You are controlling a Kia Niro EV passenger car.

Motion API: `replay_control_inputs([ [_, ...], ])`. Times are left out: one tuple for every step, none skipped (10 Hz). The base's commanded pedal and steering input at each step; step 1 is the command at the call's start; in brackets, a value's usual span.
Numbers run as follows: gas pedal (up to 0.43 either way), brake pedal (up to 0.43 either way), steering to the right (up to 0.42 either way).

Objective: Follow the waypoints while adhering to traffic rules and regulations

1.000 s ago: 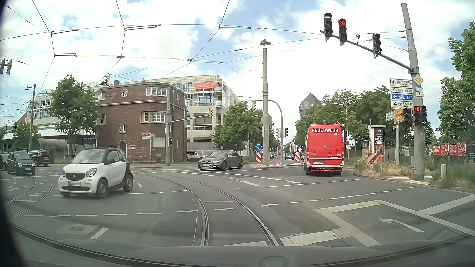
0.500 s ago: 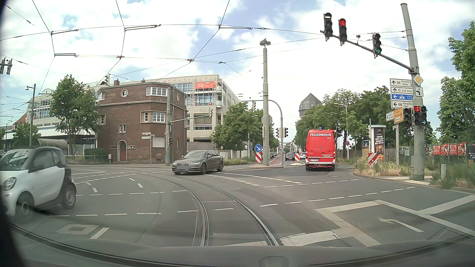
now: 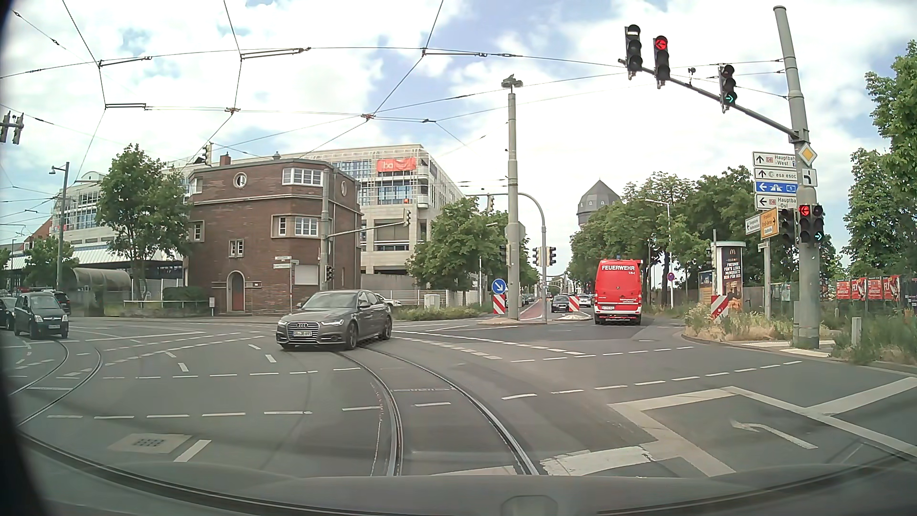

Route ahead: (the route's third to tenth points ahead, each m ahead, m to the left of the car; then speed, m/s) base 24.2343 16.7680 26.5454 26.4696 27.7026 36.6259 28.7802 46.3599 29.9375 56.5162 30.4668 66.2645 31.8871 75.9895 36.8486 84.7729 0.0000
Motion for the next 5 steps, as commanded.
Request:
replay_control_inputs([
  [0.0,0.238,-0.111],
  [0.0,0.238,-0.111],
  [0.0,0.238,-0.112],
  [0.0,0.232,-0.111],
  [0.0,0.232,-0.111],
])
